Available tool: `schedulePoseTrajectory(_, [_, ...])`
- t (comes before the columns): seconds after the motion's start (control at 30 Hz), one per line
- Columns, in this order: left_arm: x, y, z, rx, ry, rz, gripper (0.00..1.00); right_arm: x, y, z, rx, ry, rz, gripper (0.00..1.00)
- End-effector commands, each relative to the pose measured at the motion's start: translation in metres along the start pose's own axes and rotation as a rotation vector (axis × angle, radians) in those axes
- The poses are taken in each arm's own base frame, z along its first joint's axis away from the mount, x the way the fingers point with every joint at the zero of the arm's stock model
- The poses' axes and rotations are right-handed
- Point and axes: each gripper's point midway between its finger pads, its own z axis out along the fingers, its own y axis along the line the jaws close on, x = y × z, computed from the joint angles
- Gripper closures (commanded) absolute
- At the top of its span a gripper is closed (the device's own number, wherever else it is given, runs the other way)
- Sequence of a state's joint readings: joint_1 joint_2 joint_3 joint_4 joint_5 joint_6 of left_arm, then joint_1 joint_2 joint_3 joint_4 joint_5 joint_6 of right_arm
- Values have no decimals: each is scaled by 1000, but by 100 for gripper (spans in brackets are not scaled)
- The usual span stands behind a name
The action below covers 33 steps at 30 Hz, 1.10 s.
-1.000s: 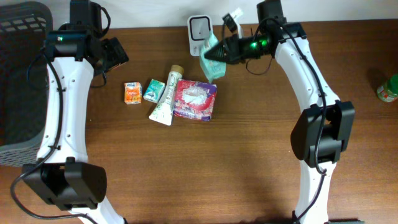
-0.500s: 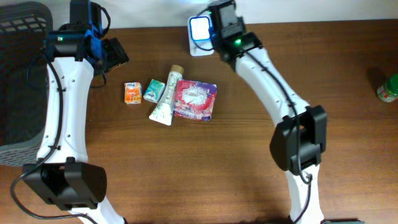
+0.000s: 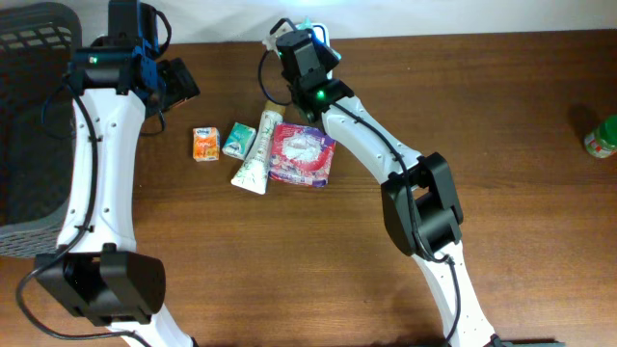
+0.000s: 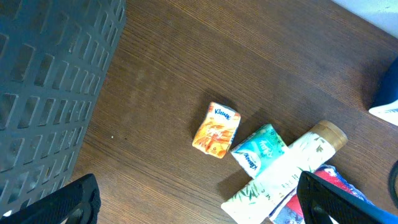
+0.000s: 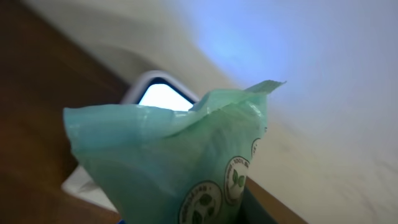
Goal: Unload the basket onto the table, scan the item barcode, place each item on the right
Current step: 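Carry the wipe pack right and place it beside the jar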
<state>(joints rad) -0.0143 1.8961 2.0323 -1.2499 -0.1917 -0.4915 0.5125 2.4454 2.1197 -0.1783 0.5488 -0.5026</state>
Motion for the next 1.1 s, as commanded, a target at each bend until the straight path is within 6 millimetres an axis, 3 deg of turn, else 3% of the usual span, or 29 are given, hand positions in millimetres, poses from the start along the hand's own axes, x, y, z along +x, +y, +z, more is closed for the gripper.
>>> schedulePoseTrajectory(0.0, [0, 1, 0, -7, -1, -9, 1, 11, -73, -5, 198, 67, 149, 76])
schedulePoseTrajectory(0.1, [0, 1, 0, -7, -1, -9, 1, 68, -146, -5, 287, 228, 255, 76])
schedulePoseTrajectory(0.17, [0, 1, 0, -7, -1, -9, 1, 145, -196, -8, 319, 435, 290, 78])
schedulePoseTrajectory(0.3, [0, 1, 0, -7, -1, -9, 1, 270, -258, -27, 373, 740, 381, 82])
schedulePoseTrajectory(0.4, [0, 1, 0, -7, -1, -9, 1, 331, -283, -40, 348, 850, 485, 80])
schedulePoseTrajectory(0.6, [0, 1, 1, -8, -1, -9, 1, 427, -325, -59, 424, 986, 635, 77])
schedulePoseTrajectory(0.77, [0, 1, 0, -7, -1, -9, 1, 478, -327, -55, 405, 1023, 718, 76])
schedulePoseTrajectory(0.97, [0, 1, 0, -7, -2, -9, 1, 493, -308, -38, 341, 1017, 753, 75])
schedulePoseTrajectory(1.07, [0, 1, 0, -7, -1, -9, 1, 505, -305, -43, 363, 1072, 722, 56])
